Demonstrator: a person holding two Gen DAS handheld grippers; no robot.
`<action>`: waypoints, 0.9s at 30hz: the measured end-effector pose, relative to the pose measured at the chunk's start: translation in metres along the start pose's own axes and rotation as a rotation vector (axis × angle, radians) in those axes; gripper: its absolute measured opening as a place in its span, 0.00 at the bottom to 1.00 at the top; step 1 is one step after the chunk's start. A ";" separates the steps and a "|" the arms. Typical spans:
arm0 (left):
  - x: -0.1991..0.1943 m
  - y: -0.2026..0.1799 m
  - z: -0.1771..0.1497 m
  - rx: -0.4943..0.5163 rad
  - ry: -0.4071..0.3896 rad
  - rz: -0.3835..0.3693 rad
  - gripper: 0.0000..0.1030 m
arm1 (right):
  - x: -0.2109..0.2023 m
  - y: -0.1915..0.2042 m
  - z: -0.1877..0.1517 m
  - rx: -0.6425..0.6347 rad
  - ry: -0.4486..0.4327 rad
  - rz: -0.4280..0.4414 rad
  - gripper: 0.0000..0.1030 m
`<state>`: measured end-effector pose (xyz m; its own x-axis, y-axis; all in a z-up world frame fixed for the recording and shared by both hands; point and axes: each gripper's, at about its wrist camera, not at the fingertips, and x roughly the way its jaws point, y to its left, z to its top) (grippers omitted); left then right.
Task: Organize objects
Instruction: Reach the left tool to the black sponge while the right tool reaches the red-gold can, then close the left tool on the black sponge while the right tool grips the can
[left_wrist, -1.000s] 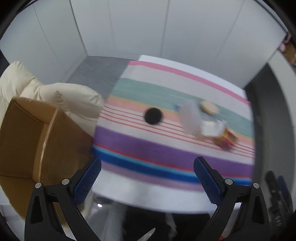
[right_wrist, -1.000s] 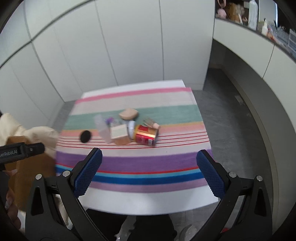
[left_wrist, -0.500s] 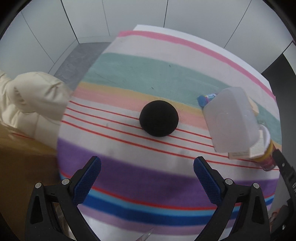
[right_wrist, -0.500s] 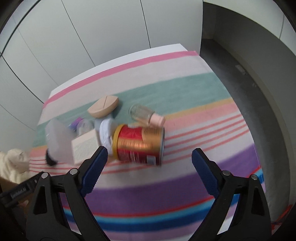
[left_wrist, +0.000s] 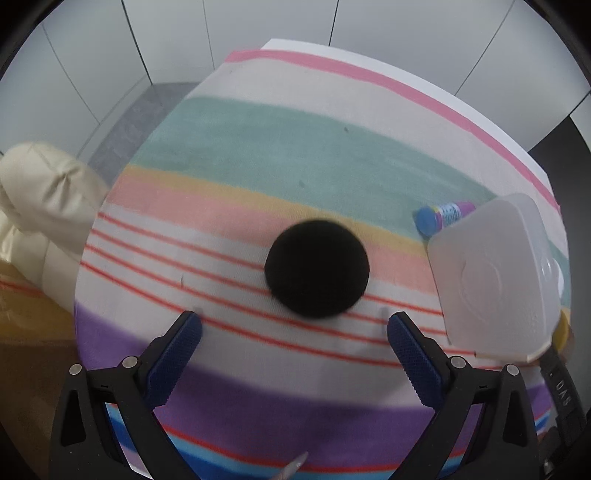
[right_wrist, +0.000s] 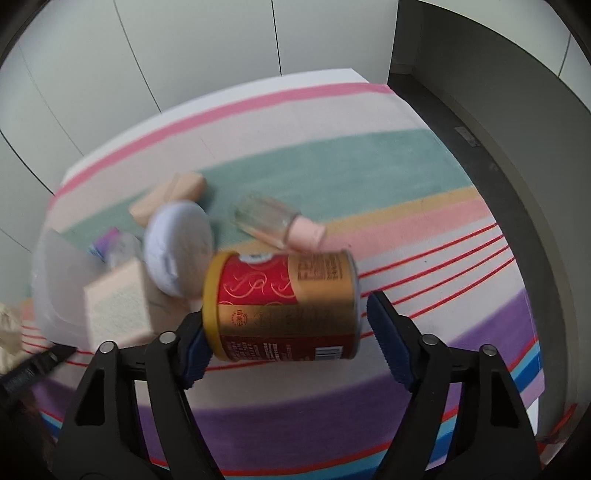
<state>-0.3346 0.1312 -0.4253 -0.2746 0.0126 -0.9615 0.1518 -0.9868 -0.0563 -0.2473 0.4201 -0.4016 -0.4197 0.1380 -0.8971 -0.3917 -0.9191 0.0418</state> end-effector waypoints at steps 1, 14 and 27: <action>0.002 -0.002 0.002 0.006 -0.012 0.008 0.98 | 0.003 0.000 -0.001 -0.006 0.001 -0.004 0.67; -0.008 -0.017 0.016 0.091 -0.119 0.011 0.45 | 0.005 0.008 0.003 -0.126 -0.025 -0.047 0.62; -0.052 -0.029 0.016 0.124 -0.154 0.027 0.43 | -0.020 0.004 0.012 -0.150 -0.008 -0.049 0.62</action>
<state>-0.3400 0.1566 -0.3690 -0.4153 -0.0292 -0.9092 0.0453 -0.9989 0.0114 -0.2504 0.4184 -0.3783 -0.4095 0.1865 -0.8930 -0.2856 -0.9559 -0.0687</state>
